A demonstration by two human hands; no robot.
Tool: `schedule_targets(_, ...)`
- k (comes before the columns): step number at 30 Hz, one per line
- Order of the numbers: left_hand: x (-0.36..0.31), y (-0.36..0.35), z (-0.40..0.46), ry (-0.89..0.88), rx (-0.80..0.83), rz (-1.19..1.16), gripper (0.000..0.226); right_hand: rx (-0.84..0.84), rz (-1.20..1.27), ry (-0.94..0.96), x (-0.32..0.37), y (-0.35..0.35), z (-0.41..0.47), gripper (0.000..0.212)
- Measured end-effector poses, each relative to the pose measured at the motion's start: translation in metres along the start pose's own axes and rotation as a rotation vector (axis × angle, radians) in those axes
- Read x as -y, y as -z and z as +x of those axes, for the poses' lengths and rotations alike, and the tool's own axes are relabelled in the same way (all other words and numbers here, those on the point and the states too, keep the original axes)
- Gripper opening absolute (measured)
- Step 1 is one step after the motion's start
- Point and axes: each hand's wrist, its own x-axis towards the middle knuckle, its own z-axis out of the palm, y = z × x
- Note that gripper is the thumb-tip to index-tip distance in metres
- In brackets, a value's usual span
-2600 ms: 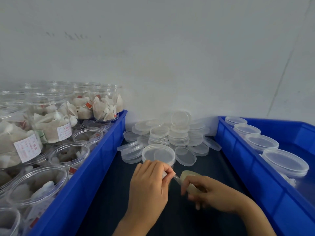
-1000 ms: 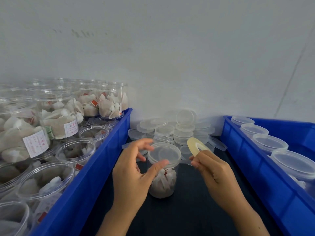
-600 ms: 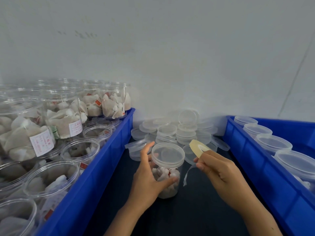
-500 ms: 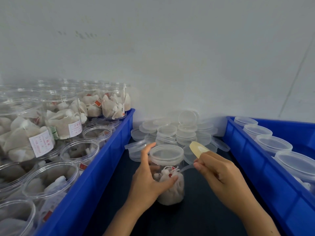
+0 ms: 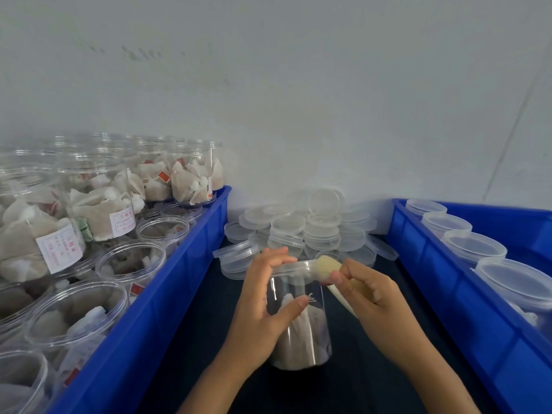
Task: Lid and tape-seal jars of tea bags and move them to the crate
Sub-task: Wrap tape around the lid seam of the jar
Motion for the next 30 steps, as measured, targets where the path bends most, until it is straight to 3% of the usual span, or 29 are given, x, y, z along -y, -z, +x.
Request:
schedule_targets(6, -0.0008, 0.0, 0.0005, 0.025, 0.009, -0.029, 0.028, 0.013, -0.031, 0.023, -0.0001, -0.0017, 0.0008, 0.046)
schedule_targets(14, -0.0048, -0.0012, 0.0013, 0.032, -0.106, -0.064, 0.033, 0.038, -0.012, 0.041, -0.0001, -0.0016, 0.0, 0.038)
schedule_targets(21, -0.0027, -0.0019, 0.0022, 0.003, -0.145, -0.043, 0.02, 0.031, -0.06, 0.03, 0.0035, 0.0012, 0.0006, 0.053)
schedule_targets(30, -0.0016, -0.0048, 0.0017, -0.098, -0.191, 0.014, 0.026, 0.012, -0.043, 0.007, 0.0038, -0.0001, 0.0004, 0.041)
